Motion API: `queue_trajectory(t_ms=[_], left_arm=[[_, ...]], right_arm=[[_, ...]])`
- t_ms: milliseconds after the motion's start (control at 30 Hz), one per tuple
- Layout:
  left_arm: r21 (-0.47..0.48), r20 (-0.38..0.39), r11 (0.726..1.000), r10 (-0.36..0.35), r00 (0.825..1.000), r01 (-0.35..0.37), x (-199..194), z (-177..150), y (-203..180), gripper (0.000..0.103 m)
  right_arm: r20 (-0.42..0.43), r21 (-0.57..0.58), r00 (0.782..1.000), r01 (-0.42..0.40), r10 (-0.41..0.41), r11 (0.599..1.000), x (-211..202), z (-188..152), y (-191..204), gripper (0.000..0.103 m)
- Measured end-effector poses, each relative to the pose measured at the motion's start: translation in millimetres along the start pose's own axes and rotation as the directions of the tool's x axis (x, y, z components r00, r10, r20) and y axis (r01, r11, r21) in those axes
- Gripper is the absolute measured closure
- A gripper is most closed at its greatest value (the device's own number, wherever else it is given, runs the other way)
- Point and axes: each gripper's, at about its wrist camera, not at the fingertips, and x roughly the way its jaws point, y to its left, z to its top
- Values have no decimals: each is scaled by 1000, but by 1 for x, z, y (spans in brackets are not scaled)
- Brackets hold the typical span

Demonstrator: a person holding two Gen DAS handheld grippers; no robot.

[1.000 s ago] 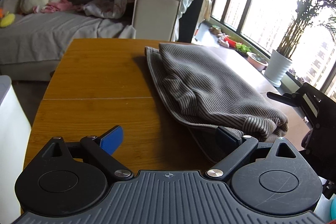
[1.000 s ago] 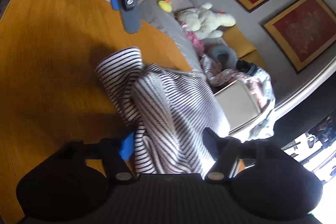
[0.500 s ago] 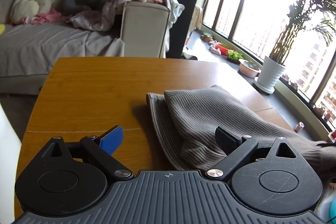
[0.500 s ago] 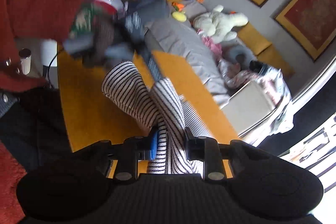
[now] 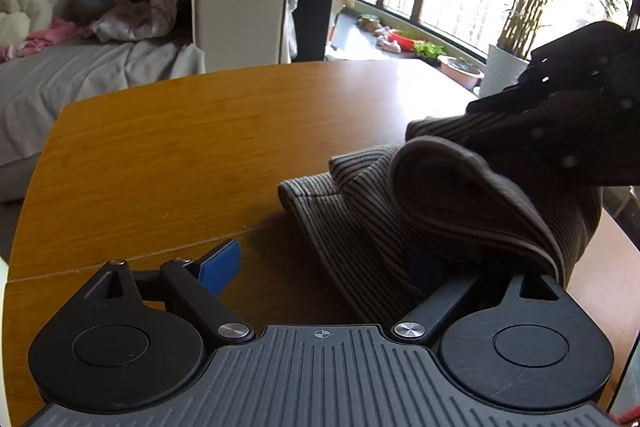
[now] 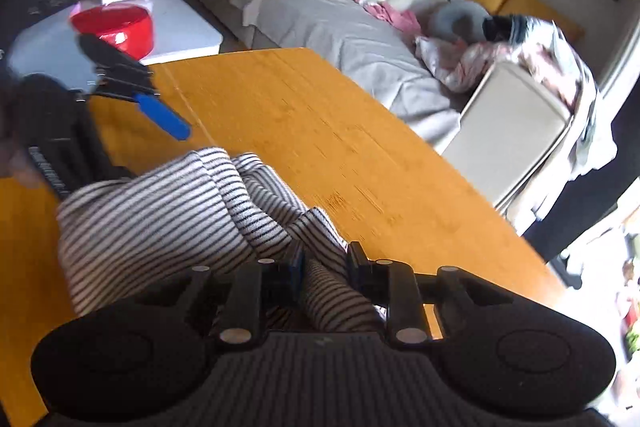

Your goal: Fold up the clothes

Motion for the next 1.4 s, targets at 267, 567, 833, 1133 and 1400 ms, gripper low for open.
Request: queue_trajectory(t_ms=[267, 567, 833, 1133, 1400], left_arm=[[-65, 99, 998, -5, 995, 11, -34, 5, 16, 10], [44, 159, 969, -246, 956, 242, -61, 23, -42, 11], [21, 35, 983, -184, 982, 183, 1, 19, -57, 12], [39, 37, 987, -154, 987, 153, 1, 27, -56, 11], [93, 106, 989, -122, 987, 112, -22, 27, -56, 12]], right_arm=[[60, 253, 995, -87, 74, 963, 7, -14, -40, 75], [123, 537, 991, -107, 48, 837, 5, -15, -85, 60], [317, 458, 931, 17, -181, 889, -108, -35, -58, 71], [103, 468, 978, 114, -182, 876, -29, -73, -29, 69], [106, 453, 974, 131, -200, 882, -29, -69, -25, 67]])
